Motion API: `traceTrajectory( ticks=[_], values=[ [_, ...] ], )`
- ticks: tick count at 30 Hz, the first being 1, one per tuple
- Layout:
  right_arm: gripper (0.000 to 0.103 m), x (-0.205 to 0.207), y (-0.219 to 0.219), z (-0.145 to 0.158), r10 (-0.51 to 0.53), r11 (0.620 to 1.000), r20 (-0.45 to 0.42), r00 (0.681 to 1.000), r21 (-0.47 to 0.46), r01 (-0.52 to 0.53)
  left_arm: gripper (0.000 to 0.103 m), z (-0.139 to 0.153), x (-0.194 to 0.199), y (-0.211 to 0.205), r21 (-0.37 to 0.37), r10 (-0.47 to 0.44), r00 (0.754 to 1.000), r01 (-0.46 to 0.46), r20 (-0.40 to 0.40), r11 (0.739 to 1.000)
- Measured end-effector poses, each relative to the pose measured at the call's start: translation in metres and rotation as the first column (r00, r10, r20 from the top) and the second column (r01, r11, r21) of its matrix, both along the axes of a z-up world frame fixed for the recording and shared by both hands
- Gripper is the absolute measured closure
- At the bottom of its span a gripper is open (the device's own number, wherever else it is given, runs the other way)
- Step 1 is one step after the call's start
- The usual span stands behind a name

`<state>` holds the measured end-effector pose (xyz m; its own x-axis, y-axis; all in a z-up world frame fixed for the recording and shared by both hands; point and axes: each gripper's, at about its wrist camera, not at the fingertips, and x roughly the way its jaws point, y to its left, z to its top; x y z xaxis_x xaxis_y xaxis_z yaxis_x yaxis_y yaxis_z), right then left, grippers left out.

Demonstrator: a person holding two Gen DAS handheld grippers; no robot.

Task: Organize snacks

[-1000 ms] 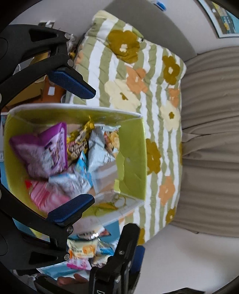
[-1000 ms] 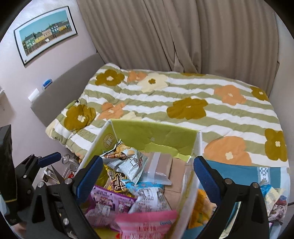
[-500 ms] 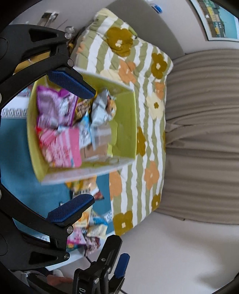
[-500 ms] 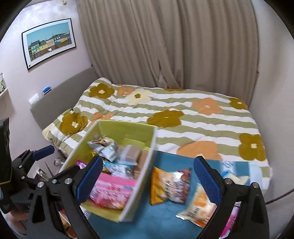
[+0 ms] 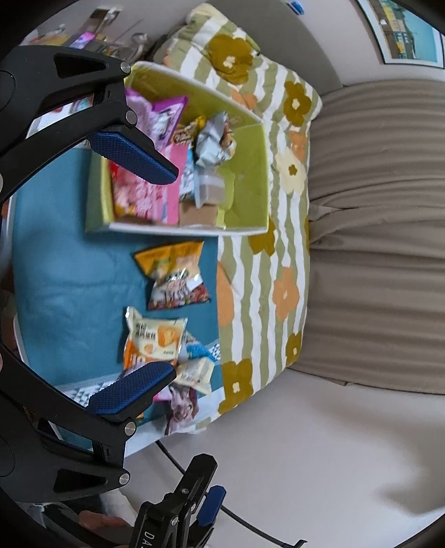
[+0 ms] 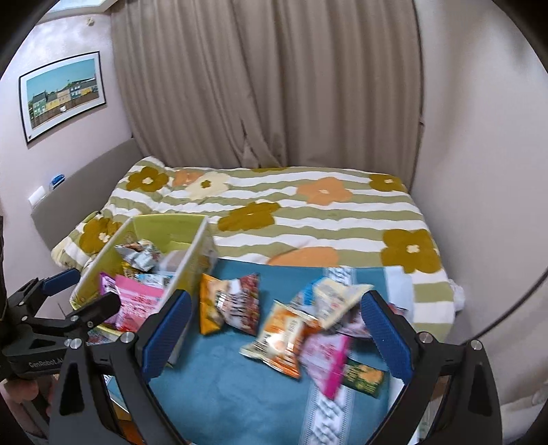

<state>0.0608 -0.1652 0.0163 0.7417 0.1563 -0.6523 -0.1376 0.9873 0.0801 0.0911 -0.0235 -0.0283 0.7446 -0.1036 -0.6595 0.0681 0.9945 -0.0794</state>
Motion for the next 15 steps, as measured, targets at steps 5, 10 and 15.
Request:
traceTrajectory(
  ticks=[5,10,15],
  values=[
    [0.005,-0.015,-0.031,-0.009,-0.022,0.999,-0.01,1.0,0.027,0.022,0.001,-0.008,-0.008,-0.032,0.023,-0.021,1.0,0.021,-0.015,1.0],
    [0.005,-0.023,-0.055,-0.025,-0.039,0.998,-0.036,0.999,0.053,0.041,0.001,-0.024,-0.001,-0.058,0.027,-0.078,0.996,0.08,-0.048,0.996],
    [0.005,-0.017,-0.075,-0.052,-0.062,0.994,-0.083,0.995,0.089,0.07,0.001,-0.054,0.031,-0.078,0.001,-0.145,0.982,0.146,-0.117,0.989]
  ],
)
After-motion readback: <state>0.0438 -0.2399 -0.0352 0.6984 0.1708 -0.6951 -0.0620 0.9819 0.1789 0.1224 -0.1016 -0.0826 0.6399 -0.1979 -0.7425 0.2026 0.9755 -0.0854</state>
